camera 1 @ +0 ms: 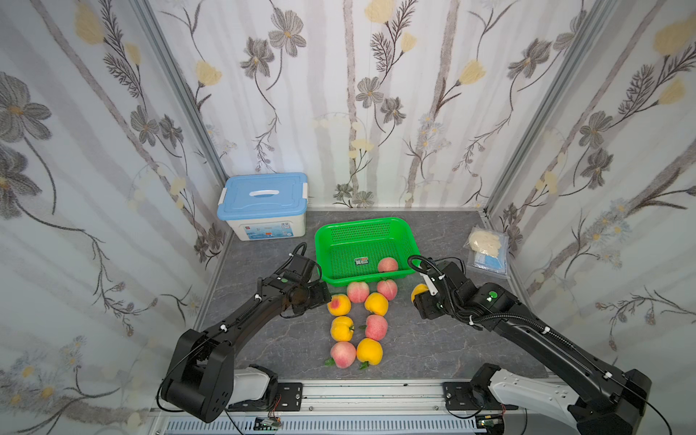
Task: Put the peaches into the basket
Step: Pick up the peach from the center of the board, then place the peach in the basket.
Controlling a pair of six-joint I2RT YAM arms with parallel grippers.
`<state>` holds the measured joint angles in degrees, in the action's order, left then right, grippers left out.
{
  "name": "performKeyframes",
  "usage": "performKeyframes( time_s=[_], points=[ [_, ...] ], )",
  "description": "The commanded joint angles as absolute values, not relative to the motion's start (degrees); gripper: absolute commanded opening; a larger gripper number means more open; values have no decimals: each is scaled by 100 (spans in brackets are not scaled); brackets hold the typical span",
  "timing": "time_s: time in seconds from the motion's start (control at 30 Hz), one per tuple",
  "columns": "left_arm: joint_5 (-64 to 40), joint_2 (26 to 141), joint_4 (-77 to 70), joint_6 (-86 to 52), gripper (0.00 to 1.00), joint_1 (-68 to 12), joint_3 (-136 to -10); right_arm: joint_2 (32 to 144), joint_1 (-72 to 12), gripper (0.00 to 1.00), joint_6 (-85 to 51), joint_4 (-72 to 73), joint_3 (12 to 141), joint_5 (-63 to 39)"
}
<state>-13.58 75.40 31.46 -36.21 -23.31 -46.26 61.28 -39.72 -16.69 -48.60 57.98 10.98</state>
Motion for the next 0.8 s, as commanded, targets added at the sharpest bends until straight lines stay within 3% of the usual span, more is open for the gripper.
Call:
performKeyframes(
  time_s=[0.0, 0.77],
  points=[
    [-1338, 7591, 3127, -3631, 84, -2333, -4683, 6302, -3934, 46, -1472, -4878, 6070, 1239],
    [-1340, 7695, 3301, -3629, 84, -2447, -4799, 8545, -3506, 47, -980, -4442, 8265, 1000]
  ],
)
